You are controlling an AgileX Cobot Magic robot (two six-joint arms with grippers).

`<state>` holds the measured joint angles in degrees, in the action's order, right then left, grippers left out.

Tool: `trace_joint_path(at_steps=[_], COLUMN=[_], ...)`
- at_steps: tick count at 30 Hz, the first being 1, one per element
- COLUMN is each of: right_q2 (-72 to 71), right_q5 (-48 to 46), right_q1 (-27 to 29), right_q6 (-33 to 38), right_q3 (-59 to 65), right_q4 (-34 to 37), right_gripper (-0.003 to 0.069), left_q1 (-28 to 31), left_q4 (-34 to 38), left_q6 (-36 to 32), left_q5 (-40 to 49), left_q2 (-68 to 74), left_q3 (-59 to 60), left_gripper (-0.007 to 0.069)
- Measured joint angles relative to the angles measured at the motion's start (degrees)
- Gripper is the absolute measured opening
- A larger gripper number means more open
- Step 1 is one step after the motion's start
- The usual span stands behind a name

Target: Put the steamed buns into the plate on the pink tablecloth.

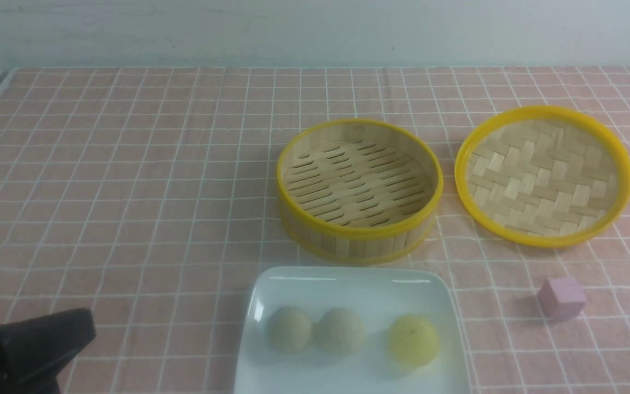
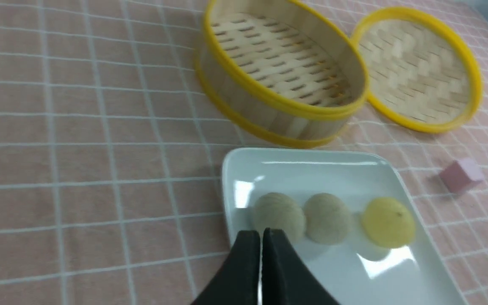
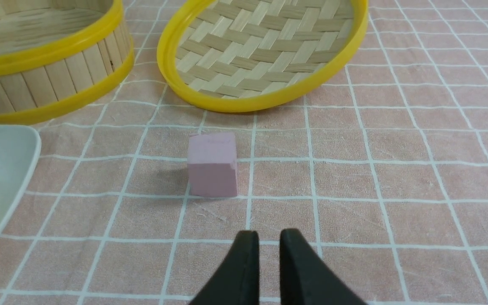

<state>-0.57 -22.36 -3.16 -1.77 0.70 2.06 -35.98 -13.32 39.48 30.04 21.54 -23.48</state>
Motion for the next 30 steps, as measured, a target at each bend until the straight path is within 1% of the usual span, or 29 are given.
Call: trace_joint_path(at_steps=[2, 7, 11, 13, 16, 20, 25, 30], right_q2=[0.00, 0.00, 0.00, 0.00, 0.00, 0.00, 0.00, 0.00], right_q5=[0.00, 0.00, 0.00, 0.00, 0.00, 0.00, 0.00, 0.00], right_q1=[0.00, 0.00, 0.00, 0.00, 0.00, 0.00, 0.00, 0.00], right_q6=[0.00, 0.00, 0.00, 0.00, 0.00, 0.00, 0.00, -0.27], right_q3=[0.00, 0.00, 0.00, 0.00, 0.00, 0.00, 0.00, 0.00], right_q4=[0.00, 0.00, 0.00, 0.00, 0.00, 0.00, 0.00, 0.00], right_gripper=[0.0102, 0.0107, 0.0113, 0.0116, 0.0121, 0.0127, 0.0131, 0.0134], left_q1=[6.21, 19.23, 27.37, 29.75, 32.36, 32.91, 34.18, 34.23], left_q4=[2.22, 5.19, 5.00, 4.76, 4.57, 3.11, 2.48, 2.35], left_q6=[-2.73, -8.73, -13.69, -15.92, -19.36, -21.44, -21.78, -21.78], left_q5=[-0.79, -2.97, -3.61, -3.67, -4.04, -6.49, -7.36, -7.43], left_q2=[-4.56, -14.68, -20.59, -21.72, -22.13, -22.19, -22.23, -22.23], left_q3=[3.68, 11.19, 16.52, 18.62, 22.28, 24.46, 24.58, 24.58], left_gripper=[0.0036, 0.0042, 0.0044, 0.0046, 0.0050, 0.0054, 0.0059, 0.0067])
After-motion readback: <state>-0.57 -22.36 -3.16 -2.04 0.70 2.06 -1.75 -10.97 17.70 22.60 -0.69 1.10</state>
